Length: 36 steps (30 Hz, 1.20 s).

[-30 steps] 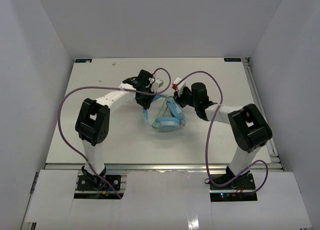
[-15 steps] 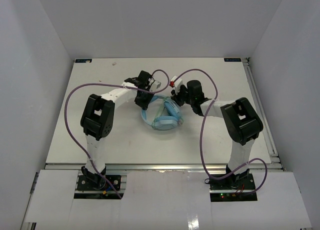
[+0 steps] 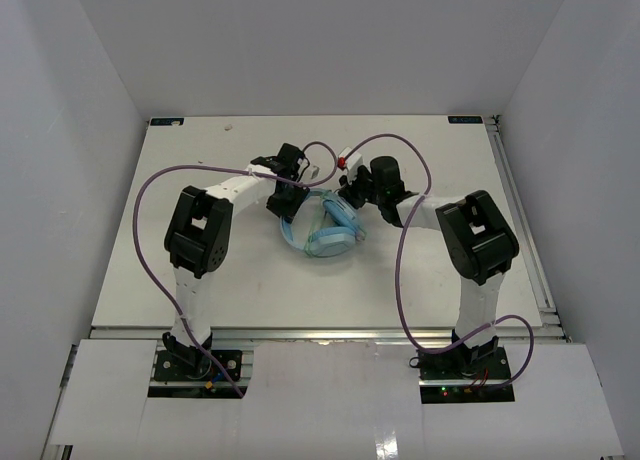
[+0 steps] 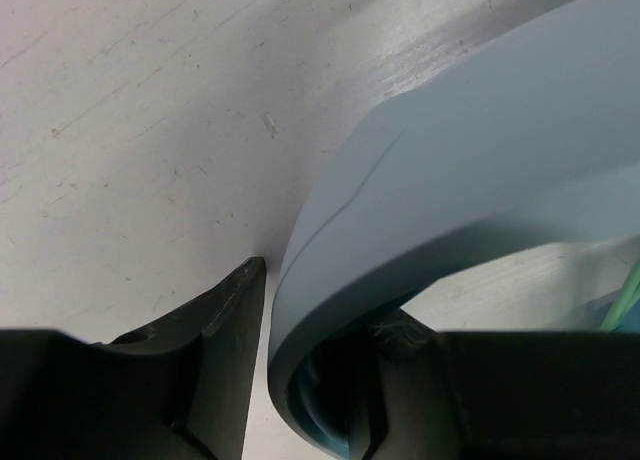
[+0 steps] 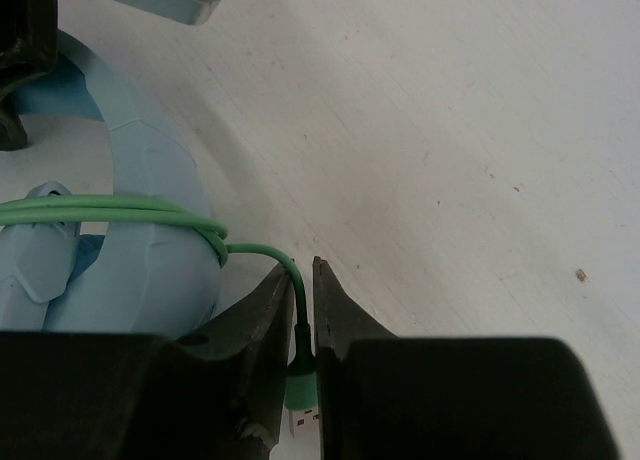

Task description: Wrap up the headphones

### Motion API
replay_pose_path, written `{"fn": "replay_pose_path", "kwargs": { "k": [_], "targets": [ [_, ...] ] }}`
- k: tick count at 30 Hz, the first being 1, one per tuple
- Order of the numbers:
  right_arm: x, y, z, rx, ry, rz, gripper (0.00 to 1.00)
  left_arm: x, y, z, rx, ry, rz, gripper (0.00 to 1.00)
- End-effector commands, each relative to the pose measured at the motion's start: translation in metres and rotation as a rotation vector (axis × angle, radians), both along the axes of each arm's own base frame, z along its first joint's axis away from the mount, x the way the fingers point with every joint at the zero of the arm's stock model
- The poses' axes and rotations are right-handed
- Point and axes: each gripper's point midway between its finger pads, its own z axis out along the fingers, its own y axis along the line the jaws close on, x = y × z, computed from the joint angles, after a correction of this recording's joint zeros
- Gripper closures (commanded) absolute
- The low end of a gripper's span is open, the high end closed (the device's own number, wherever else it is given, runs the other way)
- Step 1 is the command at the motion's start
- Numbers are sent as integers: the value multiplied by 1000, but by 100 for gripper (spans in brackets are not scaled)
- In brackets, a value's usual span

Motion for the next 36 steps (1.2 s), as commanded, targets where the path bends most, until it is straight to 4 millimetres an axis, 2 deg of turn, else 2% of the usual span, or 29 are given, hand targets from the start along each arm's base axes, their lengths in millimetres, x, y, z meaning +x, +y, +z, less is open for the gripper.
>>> {"fn": "replay_pose_path", "kwargs": {
  "k": [1, 7, 16, 20, 21, 22, 24, 30, 33, 36],
  "targets": [
    [35, -4, 42, 66, -120, -71, 80, -8, 26, 9, 90, 2, 51, 51],
    [36, -5, 45, 63, -110, -80, 71, 3, 32, 34, 94, -89, 104, 40],
    [40, -15, 56, 46, -124, -136, 60, 15, 44, 67, 111, -207, 211, 38],
    [40, -20, 59, 41, -109, -175, 50, 23, 50, 89, 99, -300, 309, 35],
    [41, -22, 62, 44, -110, -188, 48, 25, 49, 96, 82, -318, 323, 33],
    [41, -23, 63, 42, -106, -193, 47, 24, 48, 100, 67, -324, 322, 24],
    [40, -23, 65, 37, -101, -191, 44, 24, 44, 101, 50, -319, 308, 14],
    [39, -25, 67, 28, -93, -198, 43, 23, 50, 87, 96, -300, 311, 12],
    [41, -28, 74, 24, -101, -216, 42, 25, 53, 93, 104, -322, 325, 12],
    [45, -34, 90, 11, -120, -251, 42, 28, 56, 112, 93, -375, 349, 12]
  ]
}}
